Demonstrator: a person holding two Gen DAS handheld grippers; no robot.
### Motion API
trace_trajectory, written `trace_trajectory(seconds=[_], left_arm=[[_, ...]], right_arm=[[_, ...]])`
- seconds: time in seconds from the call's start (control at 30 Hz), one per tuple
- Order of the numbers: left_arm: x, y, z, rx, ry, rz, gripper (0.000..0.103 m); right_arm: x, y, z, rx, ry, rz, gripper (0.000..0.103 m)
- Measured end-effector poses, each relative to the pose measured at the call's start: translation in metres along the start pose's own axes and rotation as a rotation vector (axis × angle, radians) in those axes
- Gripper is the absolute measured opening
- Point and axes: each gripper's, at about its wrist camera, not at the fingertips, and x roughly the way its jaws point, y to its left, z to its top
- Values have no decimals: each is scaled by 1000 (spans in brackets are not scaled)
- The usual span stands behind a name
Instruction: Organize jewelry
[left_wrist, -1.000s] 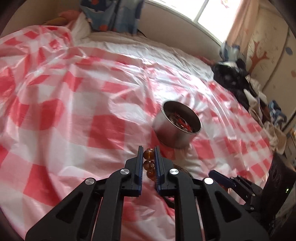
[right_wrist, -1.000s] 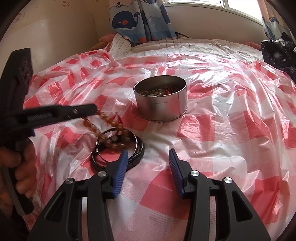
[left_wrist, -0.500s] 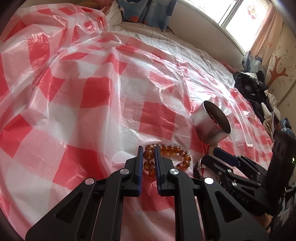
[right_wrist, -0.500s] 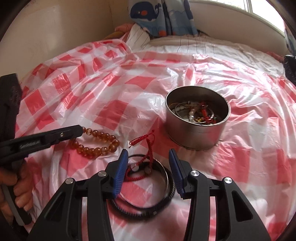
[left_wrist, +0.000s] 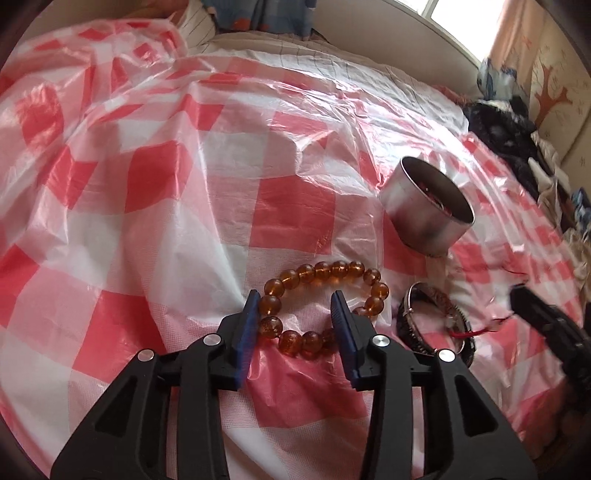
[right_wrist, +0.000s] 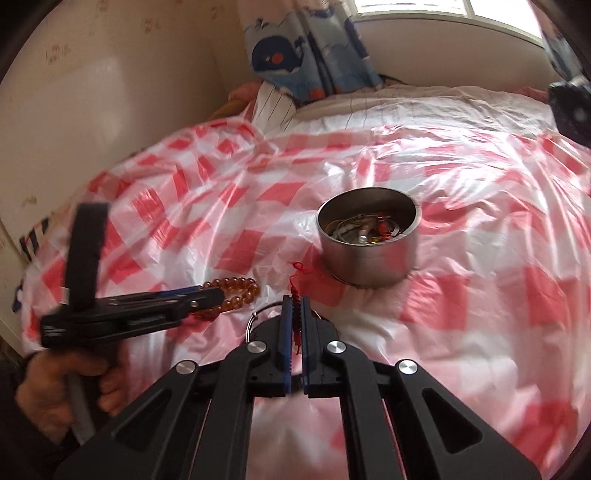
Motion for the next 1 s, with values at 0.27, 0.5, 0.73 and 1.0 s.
trace_trajectory(seconds=[0.27, 0.5, 0.73, 1.0], left_arm=[[-31, -22, -3, 82, -61, -114, 10], [-21, -3, -4, 1, -27, -81, 14], [-13, -6, 0, -8, -53, -49, 45], [-1, -38, -4, 156, -16, -3, 10]], right_arm=[[-14, -37, -18, 126, 22, -60, 5], [-7, -41, -27, 143, 54, -107, 48], [3, -30, -25, 56, 59, -192, 66], [30, -30, -23, 1, 107, -246, 15]])
